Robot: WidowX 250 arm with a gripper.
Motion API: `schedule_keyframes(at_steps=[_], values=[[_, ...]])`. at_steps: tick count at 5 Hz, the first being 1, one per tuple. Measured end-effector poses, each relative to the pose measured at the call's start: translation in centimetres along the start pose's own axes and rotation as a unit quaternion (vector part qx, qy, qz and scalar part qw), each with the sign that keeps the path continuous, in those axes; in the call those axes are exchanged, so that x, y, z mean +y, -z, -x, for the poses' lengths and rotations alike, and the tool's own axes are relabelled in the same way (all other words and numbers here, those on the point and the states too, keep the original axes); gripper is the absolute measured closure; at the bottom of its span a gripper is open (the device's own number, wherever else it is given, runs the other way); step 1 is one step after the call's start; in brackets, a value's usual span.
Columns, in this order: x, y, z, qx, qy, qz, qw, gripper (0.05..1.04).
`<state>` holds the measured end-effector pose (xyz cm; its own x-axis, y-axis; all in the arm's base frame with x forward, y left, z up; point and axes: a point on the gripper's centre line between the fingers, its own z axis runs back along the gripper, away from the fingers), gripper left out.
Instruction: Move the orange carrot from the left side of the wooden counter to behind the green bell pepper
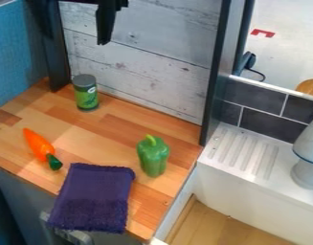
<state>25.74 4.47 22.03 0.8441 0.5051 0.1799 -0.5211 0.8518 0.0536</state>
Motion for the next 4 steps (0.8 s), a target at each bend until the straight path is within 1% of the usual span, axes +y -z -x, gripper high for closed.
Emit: schedule_keyframes(at_steps=[1, 2, 3, 4], values=[[-0.1, 0.9, 0.1, 0.01, 0.004, -0.003, 0.9999, 0.083], [1.1, 5.0, -1.1, 0.005, -0.02, 0.009, 0.9997, 0.083], [1.8, 7.3, -1.5, -0.022, -0.041, 0.008, 0.9989, 0.083], [3.3, 9.9, -2.1, -0.035, -0.074, -0.007, 0.9966, 0.083]])
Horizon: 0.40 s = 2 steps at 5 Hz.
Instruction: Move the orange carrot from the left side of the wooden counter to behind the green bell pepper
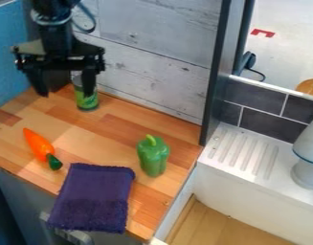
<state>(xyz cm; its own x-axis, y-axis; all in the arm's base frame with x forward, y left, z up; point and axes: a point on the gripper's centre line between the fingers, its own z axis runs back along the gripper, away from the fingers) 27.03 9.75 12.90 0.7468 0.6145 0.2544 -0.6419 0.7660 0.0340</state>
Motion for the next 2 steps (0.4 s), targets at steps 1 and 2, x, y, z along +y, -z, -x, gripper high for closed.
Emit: schedule_keyframes(at_steps=[1, 2], values=[[1.7, 2.1, -0.9, 0.005, -0.06, 0.002, 0.9982, 0.083], [2.4, 3.7, -1.4, 0.004, -0.089, -0.003, 0.996, 0.083]])
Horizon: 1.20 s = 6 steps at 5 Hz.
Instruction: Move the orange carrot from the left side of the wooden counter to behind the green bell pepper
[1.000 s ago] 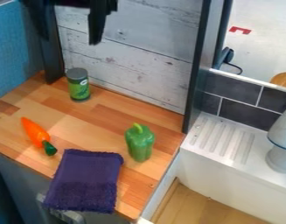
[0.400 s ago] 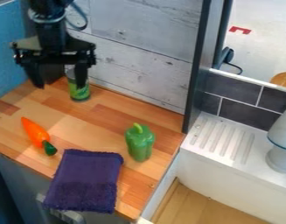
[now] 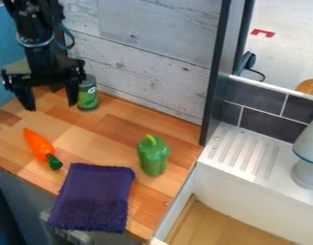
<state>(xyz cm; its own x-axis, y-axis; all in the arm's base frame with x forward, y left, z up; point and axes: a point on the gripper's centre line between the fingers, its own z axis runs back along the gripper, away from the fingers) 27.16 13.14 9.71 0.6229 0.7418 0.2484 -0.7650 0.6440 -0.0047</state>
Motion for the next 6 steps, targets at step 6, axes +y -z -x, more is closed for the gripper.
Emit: schedule_keyframes(at_steps=[6], values=[[1.9, 7.6, -1.3, -0.029, -0.11, -0.059, 0.9917, 0.083]])
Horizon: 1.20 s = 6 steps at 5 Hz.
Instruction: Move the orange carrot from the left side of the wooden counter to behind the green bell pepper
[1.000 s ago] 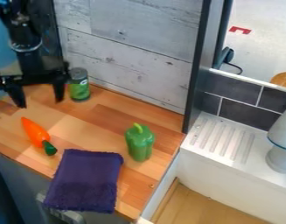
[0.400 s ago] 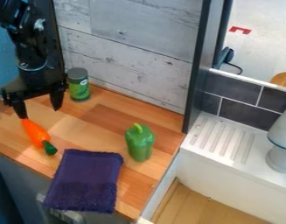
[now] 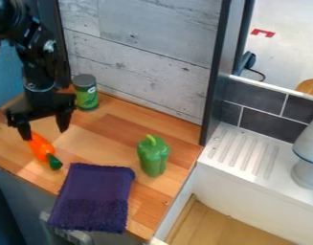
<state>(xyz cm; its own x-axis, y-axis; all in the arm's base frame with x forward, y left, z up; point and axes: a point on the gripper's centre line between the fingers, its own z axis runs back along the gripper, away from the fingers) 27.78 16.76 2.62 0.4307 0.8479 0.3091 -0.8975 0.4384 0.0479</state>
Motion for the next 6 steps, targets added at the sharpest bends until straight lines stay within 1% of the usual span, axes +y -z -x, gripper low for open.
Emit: schedule_keyframes(at_steps=[1, 2, 3, 4, 5, 6], values=[[0.8, 1.4, 0.2, 0.011, -0.004, -0.019, 0.9998, 0.083], [1.3, 2.5, 0.4, 0.019, -0.006, -0.027, 0.9994, 0.083], [1.9, 3.2, 0.0, 0.019, -0.011, -0.04, 0.999, 0.134], [2.4, 4.0, -0.2, 0.02, -0.014, -0.067, 0.9975, 0.393], [2.5, 4.0, -0.1, 0.024, -0.02, -0.073, 0.9969, 0.502], [2.3, 3.7, 0.6, 0.047, -0.024, -0.069, 0.9962, 0.502]])
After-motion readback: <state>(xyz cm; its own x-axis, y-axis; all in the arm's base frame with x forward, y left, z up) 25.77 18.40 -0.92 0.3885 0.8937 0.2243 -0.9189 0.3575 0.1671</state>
